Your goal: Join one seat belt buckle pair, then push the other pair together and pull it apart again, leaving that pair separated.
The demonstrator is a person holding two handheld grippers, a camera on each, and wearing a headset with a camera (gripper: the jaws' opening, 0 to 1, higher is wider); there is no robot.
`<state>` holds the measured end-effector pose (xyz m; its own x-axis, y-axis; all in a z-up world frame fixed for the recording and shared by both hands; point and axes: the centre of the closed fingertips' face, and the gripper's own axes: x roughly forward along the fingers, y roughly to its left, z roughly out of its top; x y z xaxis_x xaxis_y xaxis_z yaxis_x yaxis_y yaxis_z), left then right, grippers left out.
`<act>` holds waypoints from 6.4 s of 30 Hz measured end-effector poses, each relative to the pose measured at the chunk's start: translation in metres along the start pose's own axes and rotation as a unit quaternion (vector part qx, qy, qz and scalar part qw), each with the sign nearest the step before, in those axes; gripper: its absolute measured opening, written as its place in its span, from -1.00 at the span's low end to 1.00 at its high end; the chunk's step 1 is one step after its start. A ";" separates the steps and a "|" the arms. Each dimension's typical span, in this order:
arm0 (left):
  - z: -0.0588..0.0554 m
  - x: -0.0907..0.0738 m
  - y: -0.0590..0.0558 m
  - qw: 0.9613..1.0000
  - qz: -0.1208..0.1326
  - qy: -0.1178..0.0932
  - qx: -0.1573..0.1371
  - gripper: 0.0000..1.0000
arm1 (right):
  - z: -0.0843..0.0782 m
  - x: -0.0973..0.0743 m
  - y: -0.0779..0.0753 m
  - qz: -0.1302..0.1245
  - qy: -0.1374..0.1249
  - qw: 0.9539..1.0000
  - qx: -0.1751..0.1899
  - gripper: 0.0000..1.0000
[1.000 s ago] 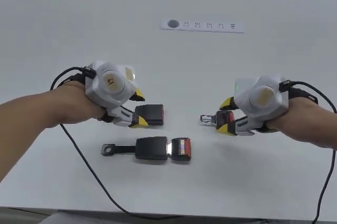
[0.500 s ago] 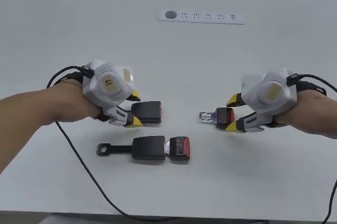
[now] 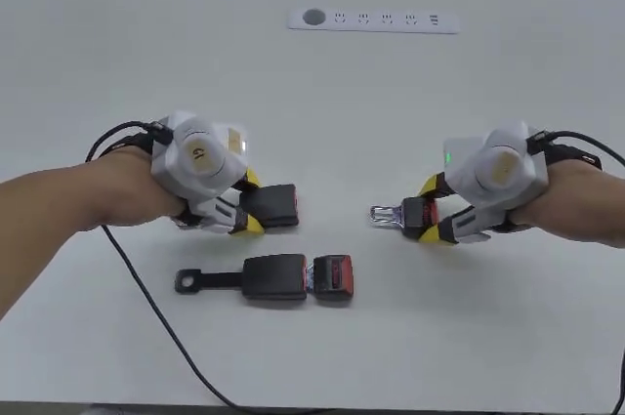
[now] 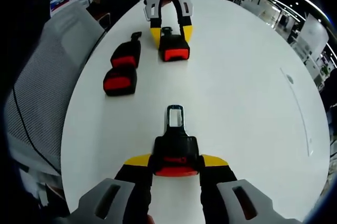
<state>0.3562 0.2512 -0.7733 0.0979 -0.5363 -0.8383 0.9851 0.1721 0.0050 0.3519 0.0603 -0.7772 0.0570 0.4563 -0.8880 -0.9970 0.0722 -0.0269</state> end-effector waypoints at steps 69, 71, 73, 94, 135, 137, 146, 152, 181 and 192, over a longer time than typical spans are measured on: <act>0.002 0.005 -0.003 0.998 -0.024 0.023 0.047 -0.36 | 0.104 0.053 0.003 0.020 -0.059 0.998 -0.026 -0.42; 0.002 0.005 -0.003 0.999 -0.020 0.019 0.040 -0.37 | 0.109 0.055 0.003 0.018 -0.067 0.997 -0.021 -0.42; 0.003 0.005 -0.003 0.999 -0.018 0.017 0.037 -0.37 | 0.112 0.059 0.004 0.015 -0.061 0.998 -0.030 -0.41; 0.002 0.005 0.000 0.999 -0.019 0.021 0.041 -0.36 | 0.115 0.059 0.004 0.017 -0.046 0.998 -0.037 -0.40; 0.000 0.005 -0.001 0.999 -0.016 0.023 0.038 -0.35 | 0.019 0.012 -0.001 -0.007 -0.012 1.000 -0.005 -0.36; 0.000 0.004 -0.001 0.999 -0.015 0.022 0.037 -0.35 | 0.012 0.008 0.000 -0.006 -0.007 1.000 -0.005 -0.36; 0.002 0.003 -0.003 0.999 -0.018 0.024 0.038 -0.35 | -0.017 -0.008 -0.004 -0.006 0.014 1.000 -0.001 -0.35; 0.004 0.002 -0.005 0.999 -0.018 0.025 0.037 -0.35 | -0.027 -0.012 -0.004 0.004 0.019 1.000 0.007 -0.35; 0.015 -0.027 -0.013 0.998 0.050 -0.040 -0.021 -0.22 | -0.003 -0.028 0.006 -0.079 -0.018 0.994 0.079 -0.04; -0.001 -0.048 -0.056 0.993 0.073 -0.064 -0.067 -0.08 | 0.022 -0.041 0.066 -0.111 -0.075 0.981 0.140 0.06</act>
<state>0.2958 0.2681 -0.7335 0.2645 -0.5972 -0.7572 0.9320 0.3601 0.0415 0.2846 0.0659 -0.7328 0.3000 0.5259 -0.7959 -0.9067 0.4166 -0.0665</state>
